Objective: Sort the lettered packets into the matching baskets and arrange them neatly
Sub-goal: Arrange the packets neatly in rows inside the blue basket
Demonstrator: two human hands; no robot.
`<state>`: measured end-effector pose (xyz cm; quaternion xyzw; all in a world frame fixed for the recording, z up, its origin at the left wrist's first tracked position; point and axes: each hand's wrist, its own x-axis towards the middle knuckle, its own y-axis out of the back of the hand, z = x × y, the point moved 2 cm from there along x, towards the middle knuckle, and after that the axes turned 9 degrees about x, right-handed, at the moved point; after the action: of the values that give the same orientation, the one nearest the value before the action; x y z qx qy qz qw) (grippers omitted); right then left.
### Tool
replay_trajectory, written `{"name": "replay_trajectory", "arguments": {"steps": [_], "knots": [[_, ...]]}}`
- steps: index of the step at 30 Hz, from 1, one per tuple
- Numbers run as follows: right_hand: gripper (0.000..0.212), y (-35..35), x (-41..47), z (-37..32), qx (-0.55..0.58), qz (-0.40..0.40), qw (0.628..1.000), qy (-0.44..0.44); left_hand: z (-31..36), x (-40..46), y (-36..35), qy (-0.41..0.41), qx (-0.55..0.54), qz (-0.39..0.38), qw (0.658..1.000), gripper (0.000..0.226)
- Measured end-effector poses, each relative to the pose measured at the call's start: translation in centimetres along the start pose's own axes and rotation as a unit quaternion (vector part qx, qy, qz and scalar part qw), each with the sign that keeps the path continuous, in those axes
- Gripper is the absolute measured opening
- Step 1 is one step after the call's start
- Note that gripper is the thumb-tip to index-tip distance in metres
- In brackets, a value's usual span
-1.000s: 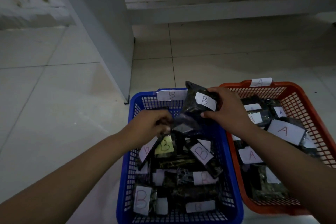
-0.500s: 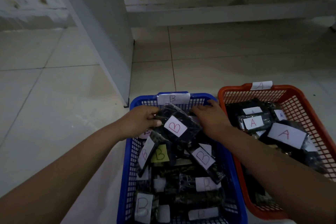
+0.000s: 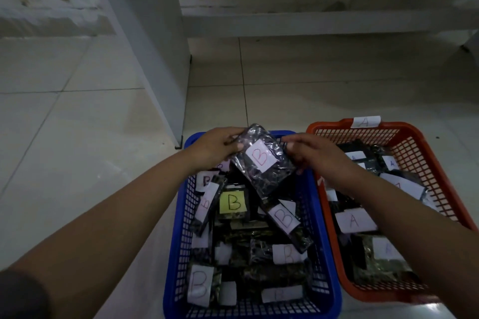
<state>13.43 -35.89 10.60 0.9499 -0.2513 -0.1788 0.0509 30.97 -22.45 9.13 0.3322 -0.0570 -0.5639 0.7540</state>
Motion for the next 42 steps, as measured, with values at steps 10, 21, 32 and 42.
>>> {"name": "replay_trajectory", "arguments": {"steps": [10,21,32,42], "knots": [[0.017,2.7,-1.7,1.8,-0.102,0.132,0.986,-0.019,-2.8,-2.2,-3.0,-0.017,0.243,-0.081,0.967,0.072],[0.011,1.7,-2.8,3.4,-0.202,0.161,0.963,-0.071,-5.7,-6.9,-5.1,0.062,0.182,-0.041,0.980,0.114],[0.017,-3.3,-9.2,0.9,-0.090,-0.108,0.981,-0.135,-5.4,-6.5,-3.3,0.059,0.146,0.012,0.987,0.083],[0.021,-10.3,-9.5,4.8,-0.293,-0.130,0.946,0.051,-4.7,-7.9,-2.0,0.006,0.126,0.062,0.990,0.041]]}}
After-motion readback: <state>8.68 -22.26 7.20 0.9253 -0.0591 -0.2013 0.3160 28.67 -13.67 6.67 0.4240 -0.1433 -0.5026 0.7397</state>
